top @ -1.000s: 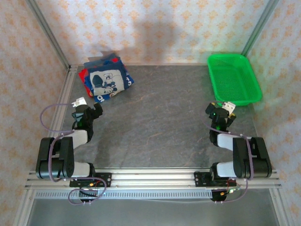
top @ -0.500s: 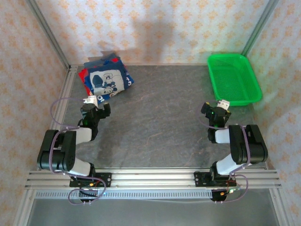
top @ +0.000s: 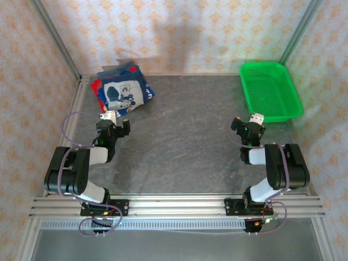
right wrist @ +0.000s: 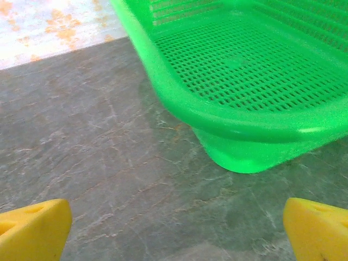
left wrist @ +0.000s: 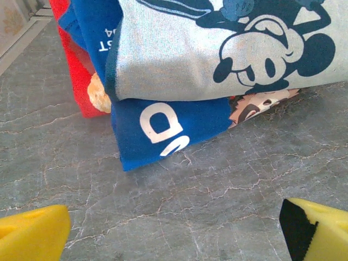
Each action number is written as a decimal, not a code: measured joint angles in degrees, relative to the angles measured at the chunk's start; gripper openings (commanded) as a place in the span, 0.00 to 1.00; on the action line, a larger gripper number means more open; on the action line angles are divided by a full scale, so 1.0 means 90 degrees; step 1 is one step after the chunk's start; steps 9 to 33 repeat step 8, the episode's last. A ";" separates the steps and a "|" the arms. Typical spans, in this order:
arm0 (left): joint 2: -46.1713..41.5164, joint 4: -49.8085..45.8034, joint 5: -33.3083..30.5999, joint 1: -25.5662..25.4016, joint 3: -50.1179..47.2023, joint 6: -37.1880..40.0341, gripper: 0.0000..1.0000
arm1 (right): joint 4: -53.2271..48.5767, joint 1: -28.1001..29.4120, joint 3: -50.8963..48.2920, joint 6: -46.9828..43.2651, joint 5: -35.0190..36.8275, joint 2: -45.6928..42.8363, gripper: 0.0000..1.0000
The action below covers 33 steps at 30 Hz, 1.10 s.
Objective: Fold and stack the t-shirts
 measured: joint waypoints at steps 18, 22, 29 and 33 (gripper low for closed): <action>0.0000 0.0000 0.0000 0.0000 0.0000 0.0000 1.00 | -0.0153 0.0000 0.0136 -0.0141 -0.0427 0.0036 0.99; 0.0000 0.0000 0.0000 0.0000 0.0000 0.0000 1.00 | -0.0153 0.0000 0.0136 -0.0141 -0.0427 0.0036 0.99; 0.0000 0.0000 0.0000 0.0000 0.0000 0.0000 1.00 | -0.0153 0.0000 0.0136 -0.0141 -0.0427 0.0036 0.99; 0.0000 0.0000 0.0000 0.0000 0.0000 0.0000 1.00 | -0.0153 0.0000 0.0136 -0.0141 -0.0427 0.0036 0.99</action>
